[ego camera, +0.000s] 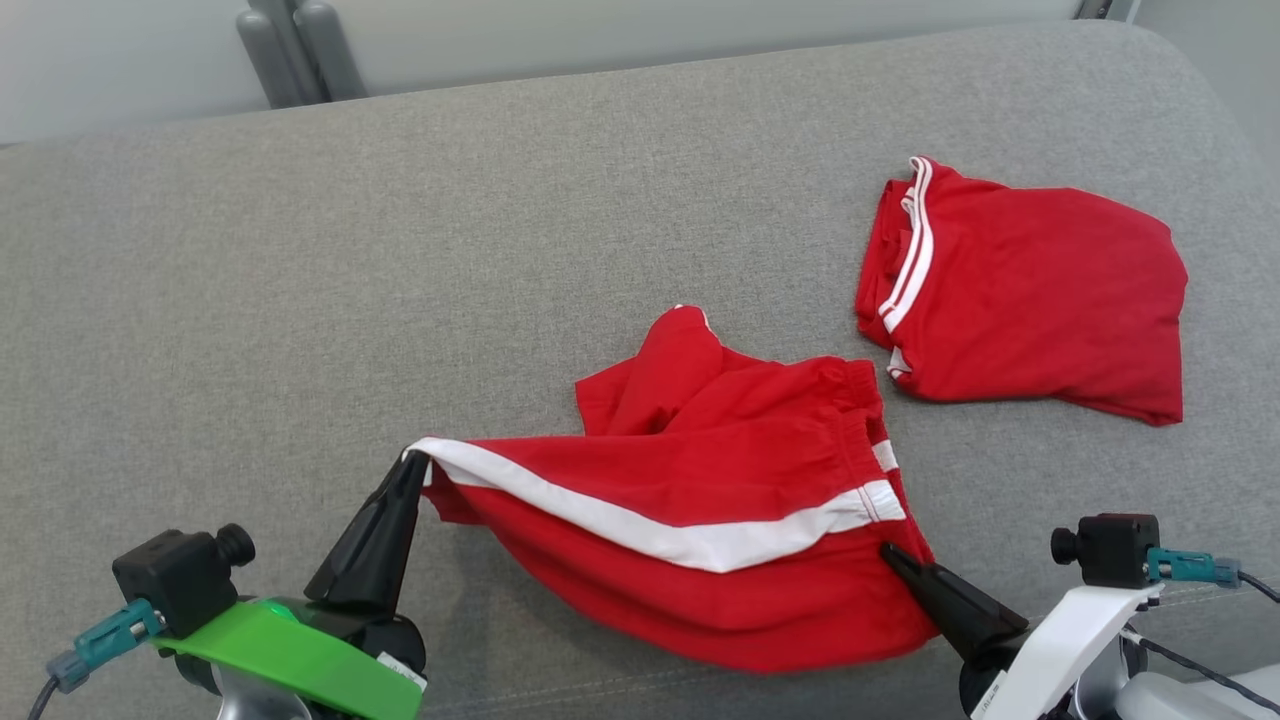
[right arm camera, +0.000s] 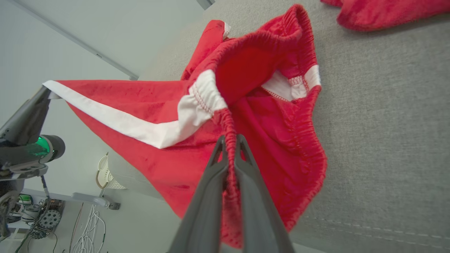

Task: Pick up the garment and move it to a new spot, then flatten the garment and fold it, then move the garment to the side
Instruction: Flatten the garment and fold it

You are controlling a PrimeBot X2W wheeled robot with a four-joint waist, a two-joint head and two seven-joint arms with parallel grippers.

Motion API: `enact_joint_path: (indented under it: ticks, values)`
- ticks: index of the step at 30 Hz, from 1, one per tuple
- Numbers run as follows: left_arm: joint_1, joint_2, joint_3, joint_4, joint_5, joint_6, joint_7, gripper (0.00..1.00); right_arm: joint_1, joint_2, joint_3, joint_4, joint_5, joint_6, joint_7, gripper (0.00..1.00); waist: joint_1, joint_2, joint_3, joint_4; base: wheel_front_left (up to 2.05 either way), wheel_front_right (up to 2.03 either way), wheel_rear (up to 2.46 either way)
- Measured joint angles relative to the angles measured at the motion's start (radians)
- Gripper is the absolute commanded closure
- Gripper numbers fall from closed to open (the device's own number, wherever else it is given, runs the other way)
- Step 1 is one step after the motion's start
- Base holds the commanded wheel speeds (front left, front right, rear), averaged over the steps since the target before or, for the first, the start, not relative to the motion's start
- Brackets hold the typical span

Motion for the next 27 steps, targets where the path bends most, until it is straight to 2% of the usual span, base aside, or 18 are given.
enact_joint_path:
  ticks: [1, 2, 3, 5, 7, 9, 10, 17, 27]
  values:
    - [0.0, -0.001, 0.0, 0.0, 0.0, 0.0, 0.0, 1.0, -0.001, 0.0, 0.004, 0.004, -0.002, 0.0, 0.006, 1.0, -0.0001, 0.0, 0.001, 0.001, 0.0, 0.0, 0.0]
    - [0.0, -0.003, 0.001, -0.001, 0.0, 0.001, 0.0, 1.0, -0.001, 0.001, 0.007, 0.008, -0.003, 0.0, 0.007, 0.9, 0.0, 0.0, 0.001, 0.003, 0.0, 0.0, 0.0]
    - [0.0, -0.006, 0.001, -0.003, 0.0, 0.002, 0.0, 1.0, -0.001, 0.001, 0.013, 0.015, -0.004, 0.0, 0.015, 0.7, 0.0, 0.0, 0.002, 0.006, 0.0, 0.0, 0.0]
    - [0.0, -0.011, 0.001, -0.005, 0.0, 0.009, 0.0, 1.0, -0.001, 0.005, 0.015, 0.022, -0.004, 0.0, 0.016, 0.61, 0.0, 0.0, 0.003, 0.01, 0.0, 0.0, 0.0]
    - [0.0, -0.015, 0.001, -0.008, 0.0, 0.009, 0.0, 1.0, -0.005, 0.009, 0.017, 0.027, -0.004, 0.0, 0.019, 0.46, 0.0, 0.0, 0.004, 0.012, 0.0, 0.0, 0.0]
    - [0.0, -0.016, 0.0, -0.016, 0.0, 0.01, 0.0, 1.0, -0.011, 0.01, 0.017, 0.027, -0.004, 0.0, 0.023, 0.22, 0.0, 0.0, 0.009, 0.014, 0.0, 0.0, 0.0]
    - [0.0, -0.017, 0.001, -0.015, 0.0, 0.01, 0.0, 1.0, -0.014, 0.011, 0.017, 0.031, -0.008, 0.0, 0.023, 0.0, 0.0, 0.0, 0.011, 0.016, 0.0, 0.0, 0.0]
    - [0.0, -0.018, 0.001, -0.015, -0.002, 0.01, 0.0, 1.0, -0.051, 0.009, 0.04, 0.049, -0.06, 0.0, 0.045, 0.0, 0.0, 0.0, 0.019, 0.022, 0.0, 0.0, 0.0]
    - [0.0, -0.026, 0.0, -0.005, -0.002, 0.011, 0.0, 1.0, -0.068, 0.025, 0.042, 0.061, -0.065, 0.002, 0.051, 0.0, 0.0, 0.0, 0.013, 0.028, 0.0, 0.0, 0.0]
